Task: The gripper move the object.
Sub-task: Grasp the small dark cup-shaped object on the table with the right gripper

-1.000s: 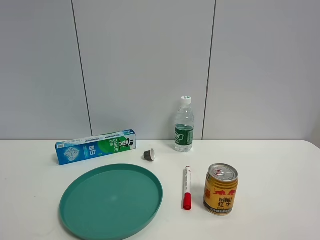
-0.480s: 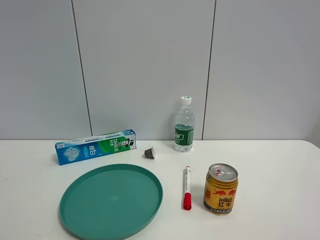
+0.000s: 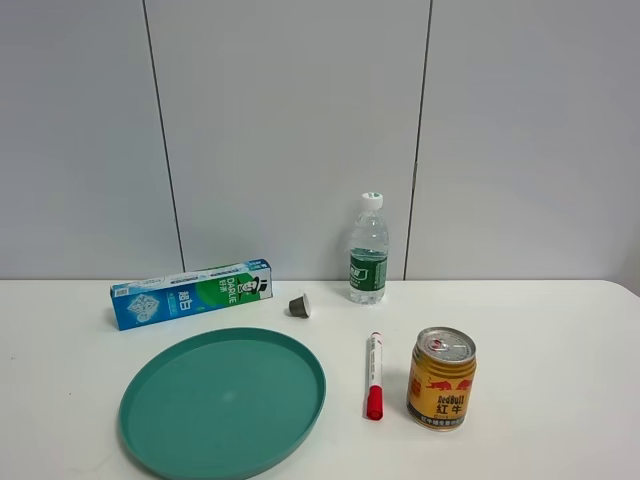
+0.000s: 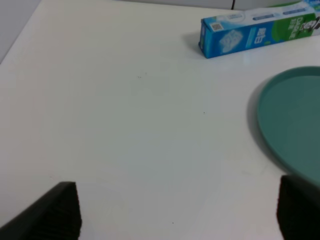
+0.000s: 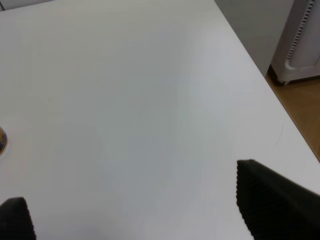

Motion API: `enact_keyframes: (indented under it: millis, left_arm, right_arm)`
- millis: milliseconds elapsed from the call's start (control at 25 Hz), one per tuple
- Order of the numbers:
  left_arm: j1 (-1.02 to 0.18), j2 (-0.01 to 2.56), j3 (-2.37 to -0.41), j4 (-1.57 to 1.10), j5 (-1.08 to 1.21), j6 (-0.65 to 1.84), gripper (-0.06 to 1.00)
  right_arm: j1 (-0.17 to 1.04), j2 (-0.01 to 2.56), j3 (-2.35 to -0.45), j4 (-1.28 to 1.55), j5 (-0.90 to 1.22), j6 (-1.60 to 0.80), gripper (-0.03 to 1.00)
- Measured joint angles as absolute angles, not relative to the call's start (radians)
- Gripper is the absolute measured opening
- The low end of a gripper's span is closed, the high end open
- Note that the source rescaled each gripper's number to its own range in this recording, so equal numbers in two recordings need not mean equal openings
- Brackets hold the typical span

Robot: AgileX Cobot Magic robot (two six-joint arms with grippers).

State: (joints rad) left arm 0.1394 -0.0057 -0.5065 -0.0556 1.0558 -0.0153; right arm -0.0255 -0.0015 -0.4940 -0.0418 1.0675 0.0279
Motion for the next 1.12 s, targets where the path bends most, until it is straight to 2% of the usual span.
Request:
enact_keyframes:
  millis: [440, 720, 840, 1040, 1120]
  left_arm:
    - [0.139, -0.006, -0.507, -0.056, 1.056, -0.015, 1.00]
    - [0.139, -0.006, -0.507, -0.056, 1.056, -0.015, 1.00]
    - [0.139, -0.006, -0.507, -0.056, 1.056, -0.015, 1.00]
    - [0.139, -0.006, -0.507, -0.056, 1.056, -0.015, 1.00]
    - [0.139, -0.006, -0.507, -0.056, 1.056, -0.015, 1.00]
  right_arm:
    - [0.023, -0.002, -0.494, -0.021, 1.067, 0.019, 0.83]
    - [0.045, 0.017, -0.539, 0.067, 1.008, -0.165, 0.83]
    - [0.045, 0.112, -0.611, 0.101, 0.889, -0.191, 0.84]
    - [0.045, 0.359, -0.663, 0.115, 0.701, -0.228, 0.97]
    - [0.045, 0.466, -0.682, 0.122, 0.640, -0.245, 0.99]
